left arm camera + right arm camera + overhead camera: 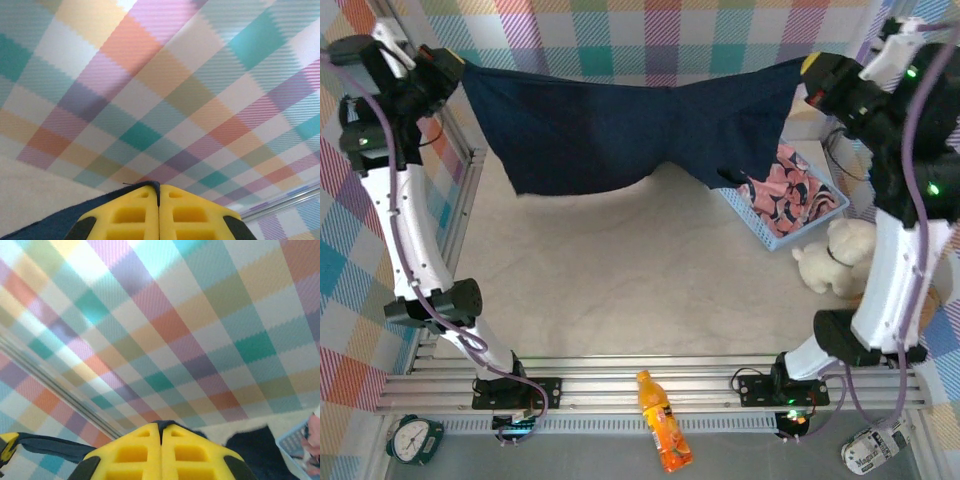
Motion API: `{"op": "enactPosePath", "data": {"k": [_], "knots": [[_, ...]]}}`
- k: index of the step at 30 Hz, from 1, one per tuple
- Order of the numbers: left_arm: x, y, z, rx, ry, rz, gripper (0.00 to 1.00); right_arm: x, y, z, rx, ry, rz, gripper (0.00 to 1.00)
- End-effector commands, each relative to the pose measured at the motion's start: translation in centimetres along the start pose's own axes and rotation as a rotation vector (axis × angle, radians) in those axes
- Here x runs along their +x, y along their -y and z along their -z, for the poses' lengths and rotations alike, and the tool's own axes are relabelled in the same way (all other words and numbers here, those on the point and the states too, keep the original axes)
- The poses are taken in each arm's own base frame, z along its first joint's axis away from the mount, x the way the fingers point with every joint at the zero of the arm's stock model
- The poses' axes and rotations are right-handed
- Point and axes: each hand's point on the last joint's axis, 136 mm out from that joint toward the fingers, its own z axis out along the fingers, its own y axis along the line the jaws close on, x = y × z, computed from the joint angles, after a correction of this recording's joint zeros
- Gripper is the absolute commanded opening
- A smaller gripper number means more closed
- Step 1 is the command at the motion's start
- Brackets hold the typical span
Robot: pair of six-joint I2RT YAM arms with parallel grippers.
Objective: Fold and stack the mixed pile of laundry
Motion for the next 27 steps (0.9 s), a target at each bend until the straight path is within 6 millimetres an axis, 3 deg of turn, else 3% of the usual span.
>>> {"op": "enactPosePath", "data": {"k": [1, 5, 7, 9, 11, 15, 20, 23, 27], "knots": [[-4.9, 7.8, 8.6, 0.156, 0.211, -0.126, 0.00, -4.5, -4.5, 7.3, -0.096, 0.224, 0.064, 0.00], [-5.1, 11.0, 11.1, 0.255, 0.231, -0.126, 0.00, -5.6, -5.6, 13.0, -0.082, 0.349, 0.114, 0.00], [-5.2, 11.8, 11.7, 0.289, 0.234, -0.116, 0.00, -5.6, -5.4, 14.4, -0.059, 0.383, 0.129, 0.00], [-5.2, 12.3, 12.0, 0.306, 0.232, -0.110, 0.00, -5.5, -4.8, 14.5, -0.031, 0.392, 0.136, 0.00], [-5.0, 11.9, 11.9, 0.290, 0.227, -0.105, 0.00, -5.1, -4.0, 13.3, -0.010, 0.371, 0.130, 0.00], [-3.7, 8.0, 9.2, 0.182, 0.163, -0.031, 0.00, -2.9, -0.9, 6.7, 0.027, 0.242, 0.078, 0.00], [-1.1, 0.0, 3.1, 0.000, 0.070, 0.066, 0.00, 0.3, 4.7, -3.5, 0.103, 0.105, 0.008, 0.00], [2.0, -5.7, -1.1, -0.116, -0.015, 0.097, 0.00, 3.8, 8.2, -10.7, 0.111, -0.017, -0.063, 0.00], [8.5, -11.1, -6.4, -0.240, -0.168, 0.088, 0.00, 8.2, 12.9, -18.5, 0.156, -0.125, -0.102, 0.00]]}}
